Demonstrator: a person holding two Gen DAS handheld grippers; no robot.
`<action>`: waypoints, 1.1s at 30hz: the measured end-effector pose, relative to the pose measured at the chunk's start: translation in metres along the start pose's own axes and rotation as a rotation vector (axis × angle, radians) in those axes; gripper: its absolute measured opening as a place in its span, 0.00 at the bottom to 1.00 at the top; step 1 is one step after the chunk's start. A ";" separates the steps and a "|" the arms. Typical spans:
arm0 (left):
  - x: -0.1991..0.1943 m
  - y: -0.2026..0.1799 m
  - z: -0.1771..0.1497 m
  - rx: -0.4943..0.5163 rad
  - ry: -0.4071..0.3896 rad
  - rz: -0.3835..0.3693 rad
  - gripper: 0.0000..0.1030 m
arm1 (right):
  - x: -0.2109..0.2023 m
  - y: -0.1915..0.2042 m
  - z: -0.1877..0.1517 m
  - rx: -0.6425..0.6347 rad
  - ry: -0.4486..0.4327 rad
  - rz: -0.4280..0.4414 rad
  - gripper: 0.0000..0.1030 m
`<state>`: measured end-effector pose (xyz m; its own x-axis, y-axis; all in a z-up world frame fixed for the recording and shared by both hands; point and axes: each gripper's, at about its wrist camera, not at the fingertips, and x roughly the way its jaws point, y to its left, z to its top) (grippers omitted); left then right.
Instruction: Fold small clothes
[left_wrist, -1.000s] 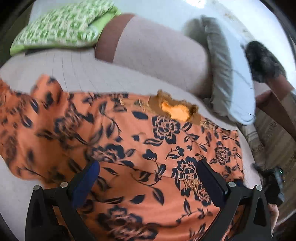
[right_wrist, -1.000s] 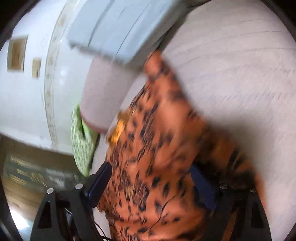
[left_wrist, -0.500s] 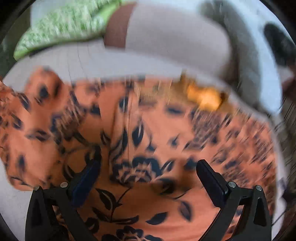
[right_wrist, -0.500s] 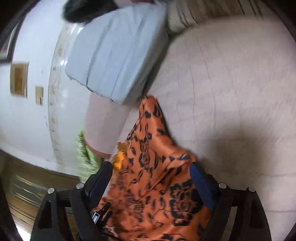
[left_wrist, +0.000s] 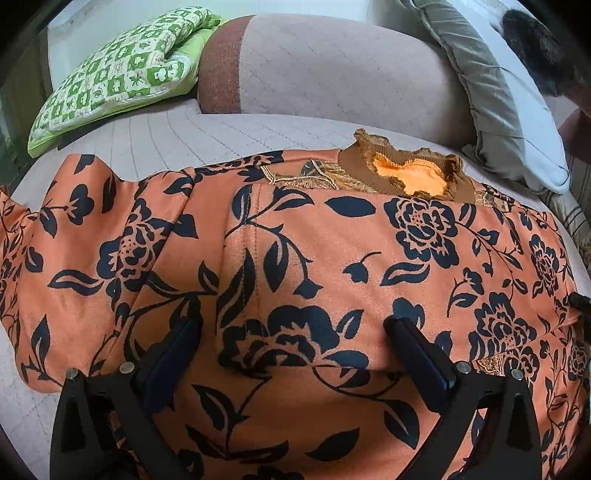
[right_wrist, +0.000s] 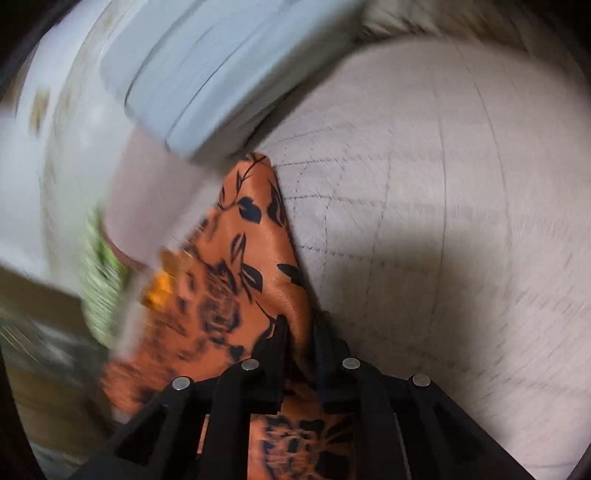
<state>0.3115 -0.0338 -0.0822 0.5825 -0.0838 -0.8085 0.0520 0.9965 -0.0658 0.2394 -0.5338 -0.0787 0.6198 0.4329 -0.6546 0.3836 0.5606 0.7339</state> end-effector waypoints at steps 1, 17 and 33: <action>-0.003 0.000 -0.001 0.001 -0.002 0.001 1.00 | -0.004 0.001 0.005 -0.002 -0.008 -0.018 0.21; -0.005 0.005 -0.006 -0.008 -0.034 -0.018 1.00 | 0.017 0.018 0.081 -0.074 -0.069 -0.078 0.14; -0.004 0.005 -0.006 -0.017 -0.041 -0.027 1.00 | -0.070 0.014 -0.029 -0.242 -0.034 -0.177 0.19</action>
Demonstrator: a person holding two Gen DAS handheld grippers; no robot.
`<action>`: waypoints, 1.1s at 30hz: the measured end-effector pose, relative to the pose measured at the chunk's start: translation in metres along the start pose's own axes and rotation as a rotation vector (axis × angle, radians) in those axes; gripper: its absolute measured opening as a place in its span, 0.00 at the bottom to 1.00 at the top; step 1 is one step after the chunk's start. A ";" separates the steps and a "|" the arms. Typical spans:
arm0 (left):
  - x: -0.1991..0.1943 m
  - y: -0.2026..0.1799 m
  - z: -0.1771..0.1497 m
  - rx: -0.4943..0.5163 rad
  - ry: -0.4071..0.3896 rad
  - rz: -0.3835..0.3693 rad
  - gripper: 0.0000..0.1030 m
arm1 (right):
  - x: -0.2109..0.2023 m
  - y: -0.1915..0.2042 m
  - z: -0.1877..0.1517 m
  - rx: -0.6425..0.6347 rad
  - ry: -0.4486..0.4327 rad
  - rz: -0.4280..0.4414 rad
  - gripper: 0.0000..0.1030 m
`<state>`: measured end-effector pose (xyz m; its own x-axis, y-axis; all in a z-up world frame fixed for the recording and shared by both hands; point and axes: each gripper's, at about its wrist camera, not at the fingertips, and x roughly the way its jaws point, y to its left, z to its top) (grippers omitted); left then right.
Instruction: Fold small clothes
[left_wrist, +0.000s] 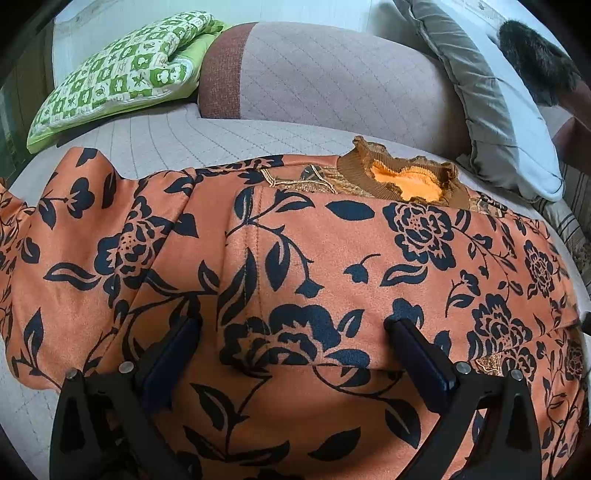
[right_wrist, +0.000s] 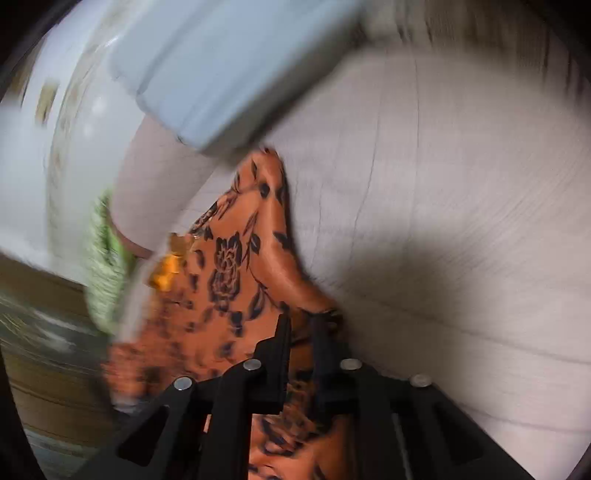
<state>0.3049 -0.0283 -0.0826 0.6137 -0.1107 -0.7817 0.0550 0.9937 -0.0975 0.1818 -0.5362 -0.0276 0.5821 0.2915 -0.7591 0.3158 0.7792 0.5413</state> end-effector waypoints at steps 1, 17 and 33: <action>0.000 -0.001 0.000 0.004 0.000 0.006 1.00 | -0.003 0.009 -0.010 -0.035 0.062 0.080 0.21; -0.004 -0.001 0.004 -0.007 0.014 0.003 1.00 | -0.112 0.042 -0.166 -0.304 0.085 -0.253 0.64; -0.235 0.115 -0.079 -0.287 -0.364 -0.034 1.00 | -0.174 0.199 -0.367 -0.840 -0.541 -0.374 0.80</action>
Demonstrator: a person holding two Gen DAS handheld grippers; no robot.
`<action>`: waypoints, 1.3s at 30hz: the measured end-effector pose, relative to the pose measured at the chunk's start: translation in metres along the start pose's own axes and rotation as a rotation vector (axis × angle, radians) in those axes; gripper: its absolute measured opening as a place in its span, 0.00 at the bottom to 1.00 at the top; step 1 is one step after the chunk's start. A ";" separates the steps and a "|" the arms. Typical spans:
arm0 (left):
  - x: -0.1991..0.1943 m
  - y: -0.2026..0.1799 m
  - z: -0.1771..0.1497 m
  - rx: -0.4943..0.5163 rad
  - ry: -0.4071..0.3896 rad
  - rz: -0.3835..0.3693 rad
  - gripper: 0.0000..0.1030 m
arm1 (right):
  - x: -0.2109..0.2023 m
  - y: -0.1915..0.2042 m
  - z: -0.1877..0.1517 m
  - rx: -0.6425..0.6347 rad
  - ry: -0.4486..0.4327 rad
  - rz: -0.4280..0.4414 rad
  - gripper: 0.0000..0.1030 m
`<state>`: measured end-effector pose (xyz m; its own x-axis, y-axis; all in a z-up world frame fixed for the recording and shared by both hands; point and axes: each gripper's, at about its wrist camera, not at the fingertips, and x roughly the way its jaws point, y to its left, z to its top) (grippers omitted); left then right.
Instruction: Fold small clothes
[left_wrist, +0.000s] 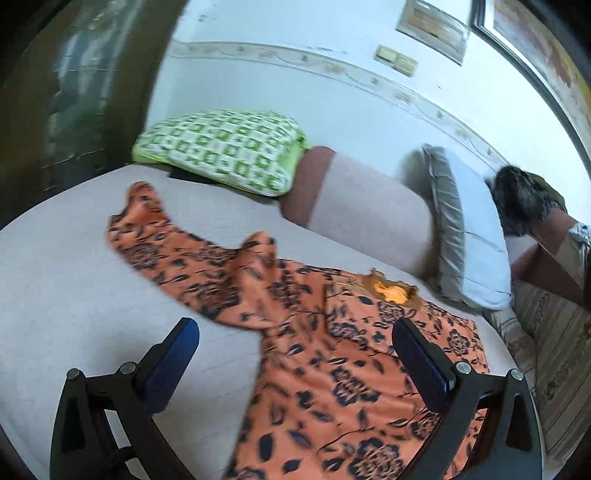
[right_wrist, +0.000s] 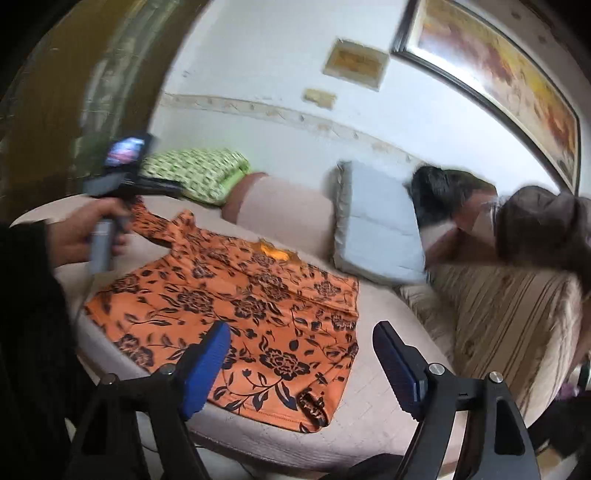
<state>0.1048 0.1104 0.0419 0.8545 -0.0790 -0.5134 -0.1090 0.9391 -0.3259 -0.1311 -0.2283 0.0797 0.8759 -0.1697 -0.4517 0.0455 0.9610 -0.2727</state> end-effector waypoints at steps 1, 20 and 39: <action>0.001 0.002 -0.005 0.004 0.011 0.019 1.00 | 0.034 -0.007 -0.007 0.036 0.089 -0.028 0.80; 0.029 0.024 -0.030 -0.088 0.119 0.033 1.00 | 0.148 -0.166 -0.100 0.945 0.538 0.029 0.14; 0.034 0.092 -0.036 -0.260 0.233 0.116 1.00 | 0.165 -0.093 -0.004 0.552 0.406 0.112 0.64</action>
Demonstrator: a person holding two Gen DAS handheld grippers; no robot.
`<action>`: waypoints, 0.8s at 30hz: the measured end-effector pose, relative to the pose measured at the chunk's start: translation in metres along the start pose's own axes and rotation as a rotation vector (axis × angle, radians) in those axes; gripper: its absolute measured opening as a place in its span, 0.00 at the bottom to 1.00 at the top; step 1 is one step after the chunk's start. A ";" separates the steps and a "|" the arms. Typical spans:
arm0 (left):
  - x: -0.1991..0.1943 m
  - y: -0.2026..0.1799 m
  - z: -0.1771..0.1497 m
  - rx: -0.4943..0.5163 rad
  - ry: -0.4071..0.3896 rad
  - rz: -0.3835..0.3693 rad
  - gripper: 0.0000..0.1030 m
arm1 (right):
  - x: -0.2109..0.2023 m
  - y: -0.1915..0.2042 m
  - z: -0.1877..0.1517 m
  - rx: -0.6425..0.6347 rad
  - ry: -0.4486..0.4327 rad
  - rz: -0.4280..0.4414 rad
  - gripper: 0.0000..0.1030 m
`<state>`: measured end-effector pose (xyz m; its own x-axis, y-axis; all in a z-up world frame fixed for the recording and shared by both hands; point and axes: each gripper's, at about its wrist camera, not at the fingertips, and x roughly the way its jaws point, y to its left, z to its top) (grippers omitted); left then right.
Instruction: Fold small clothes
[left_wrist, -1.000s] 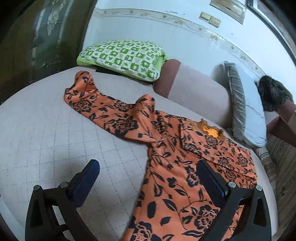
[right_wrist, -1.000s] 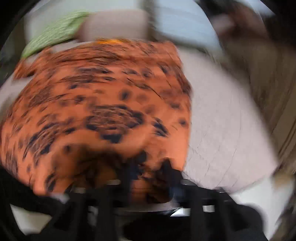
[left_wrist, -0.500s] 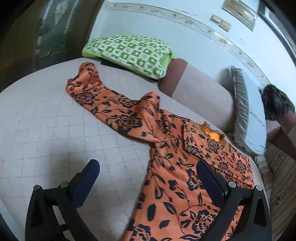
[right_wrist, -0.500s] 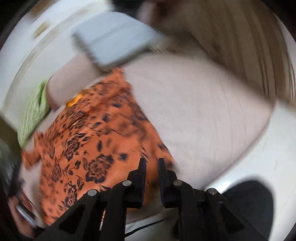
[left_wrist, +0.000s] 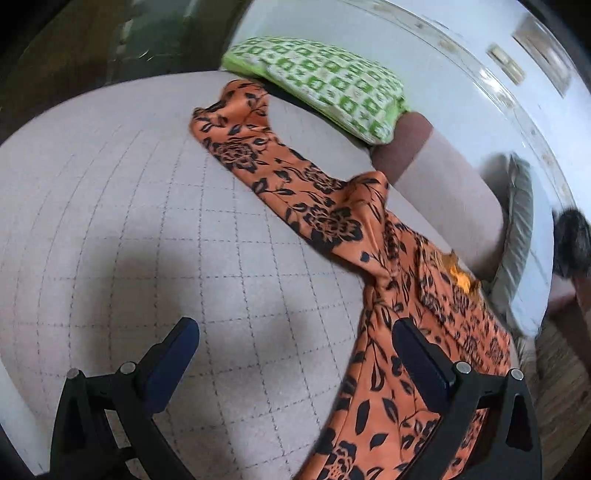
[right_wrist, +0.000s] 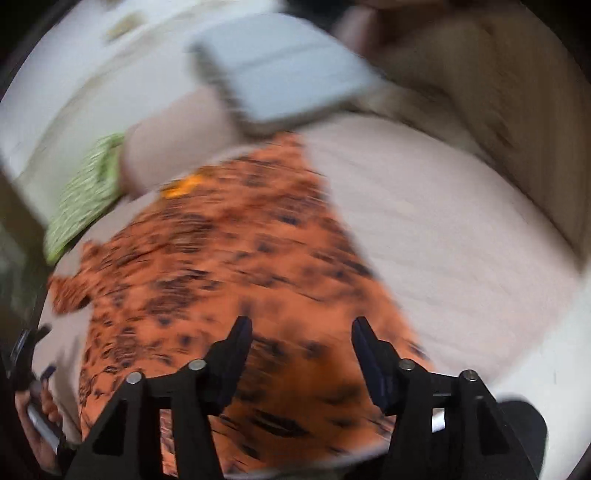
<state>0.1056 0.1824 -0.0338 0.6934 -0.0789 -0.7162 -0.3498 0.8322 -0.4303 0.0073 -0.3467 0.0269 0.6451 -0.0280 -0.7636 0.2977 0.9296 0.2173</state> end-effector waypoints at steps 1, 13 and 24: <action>-0.002 -0.002 -0.004 0.035 0.022 -0.001 1.00 | 0.013 0.014 0.002 -0.027 0.019 0.023 0.64; -0.034 0.000 -0.109 0.242 0.335 0.000 0.93 | 0.009 -0.091 -0.027 0.143 0.200 -0.152 0.64; -0.042 -0.015 -0.115 0.318 0.326 0.063 0.05 | 0.014 -0.133 -0.052 0.247 0.317 0.060 0.11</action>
<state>0.0096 0.1098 -0.0603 0.4249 -0.1493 -0.8928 -0.1388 0.9639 -0.2273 -0.0595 -0.4516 -0.0443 0.4290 0.1747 -0.8863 0.4511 0.8086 0.3777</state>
